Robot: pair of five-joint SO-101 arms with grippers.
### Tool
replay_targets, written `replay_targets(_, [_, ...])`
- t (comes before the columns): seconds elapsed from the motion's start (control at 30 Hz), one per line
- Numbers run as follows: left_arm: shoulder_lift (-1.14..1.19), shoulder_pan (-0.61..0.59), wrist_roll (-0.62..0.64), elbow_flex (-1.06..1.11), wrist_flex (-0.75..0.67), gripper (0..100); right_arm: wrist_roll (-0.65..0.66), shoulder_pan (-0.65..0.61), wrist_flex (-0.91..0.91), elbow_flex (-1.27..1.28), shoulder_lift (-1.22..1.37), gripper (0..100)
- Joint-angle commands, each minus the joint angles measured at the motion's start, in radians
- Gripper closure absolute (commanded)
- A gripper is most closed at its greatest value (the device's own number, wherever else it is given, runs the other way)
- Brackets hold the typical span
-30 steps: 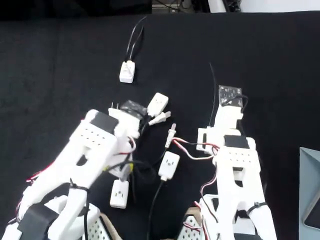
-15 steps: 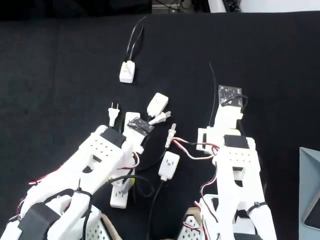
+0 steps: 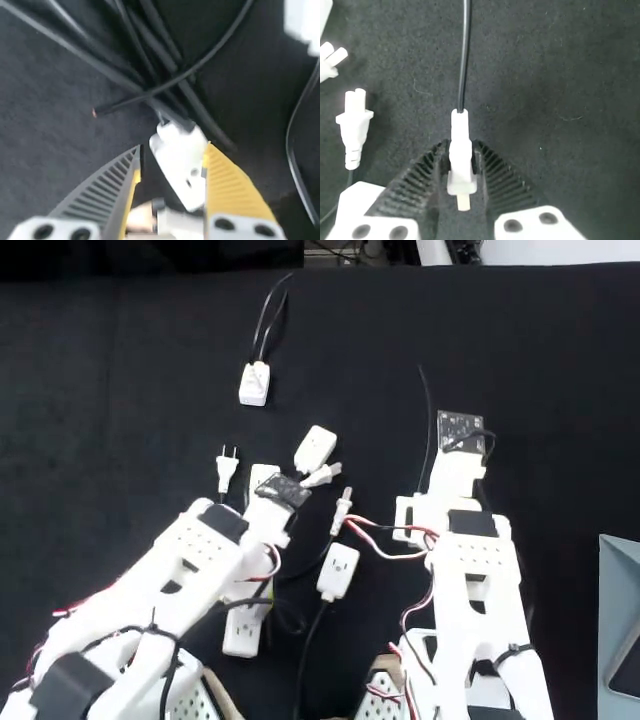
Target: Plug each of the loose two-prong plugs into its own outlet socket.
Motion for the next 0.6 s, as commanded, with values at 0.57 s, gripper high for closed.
replay_targets(0.57, [-0.005,0.021,0.000,0.062,-0.097,96,-0.006,0.015,-0.017,-0.002,-0.024,98.7])
